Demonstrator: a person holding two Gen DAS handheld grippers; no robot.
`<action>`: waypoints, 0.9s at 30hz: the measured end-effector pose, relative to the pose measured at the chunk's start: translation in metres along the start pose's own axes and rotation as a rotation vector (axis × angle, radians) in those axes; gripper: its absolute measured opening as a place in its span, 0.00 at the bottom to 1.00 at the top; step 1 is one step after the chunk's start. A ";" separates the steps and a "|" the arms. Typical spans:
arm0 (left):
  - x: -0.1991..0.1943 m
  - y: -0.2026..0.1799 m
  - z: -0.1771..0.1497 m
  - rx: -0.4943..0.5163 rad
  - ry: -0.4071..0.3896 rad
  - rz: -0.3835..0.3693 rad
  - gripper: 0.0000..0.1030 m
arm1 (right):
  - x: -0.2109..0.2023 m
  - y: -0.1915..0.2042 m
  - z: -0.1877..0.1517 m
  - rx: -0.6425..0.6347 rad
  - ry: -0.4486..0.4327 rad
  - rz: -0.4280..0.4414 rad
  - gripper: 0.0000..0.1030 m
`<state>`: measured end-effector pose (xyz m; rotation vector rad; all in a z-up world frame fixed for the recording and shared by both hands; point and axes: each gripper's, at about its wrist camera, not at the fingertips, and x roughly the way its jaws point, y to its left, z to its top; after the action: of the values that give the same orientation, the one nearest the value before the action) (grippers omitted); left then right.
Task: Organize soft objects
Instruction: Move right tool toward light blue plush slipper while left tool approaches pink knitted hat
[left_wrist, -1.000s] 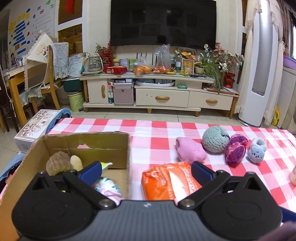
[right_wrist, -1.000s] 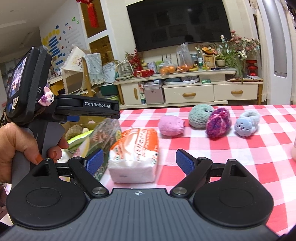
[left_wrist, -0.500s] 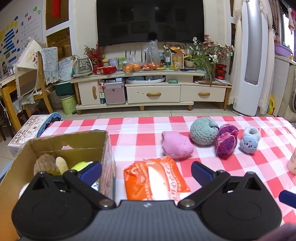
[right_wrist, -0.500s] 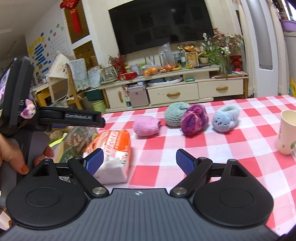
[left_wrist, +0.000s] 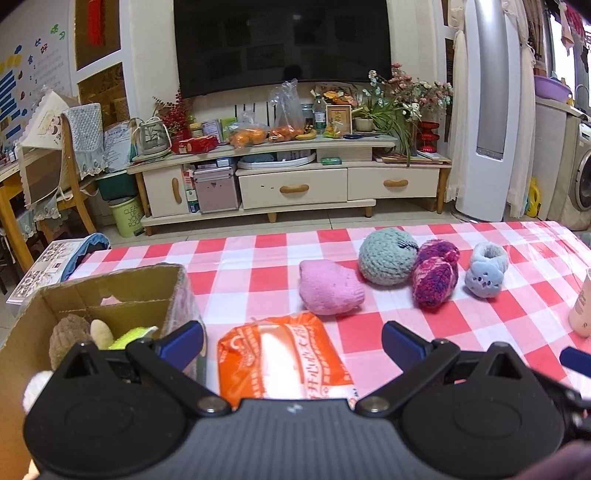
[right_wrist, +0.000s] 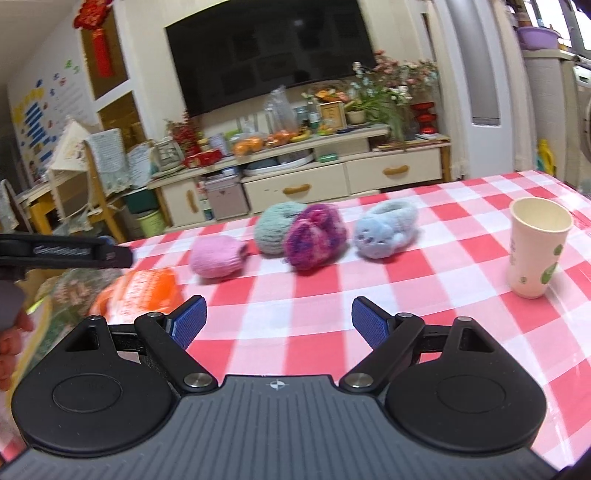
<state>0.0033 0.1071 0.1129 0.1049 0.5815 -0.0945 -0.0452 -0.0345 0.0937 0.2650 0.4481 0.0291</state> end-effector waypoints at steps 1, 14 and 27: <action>0.001 -0.003 0.000 0.005 -0.001 0.000 0.99 | 0.003 -0.005 0.000 0.006 -0.002 -0.013 1.00; 0.014 -0.020 0.006 -0.005 -0.006 0.019 0.99 | 0.060 -0.063 0.017 0.036 -0.041 -0.141 1.00; 0.045 -0.039 0.011 -0.061 0.050 0.026 0.99 | 0.136 -0.111 0.044 0.124 0.008 -0.164 1.00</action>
<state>0.0422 0.0643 0.0938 0.0560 0.6318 -0.0493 0.0935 -0.1412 0.0455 0.3496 0.4791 -0.1584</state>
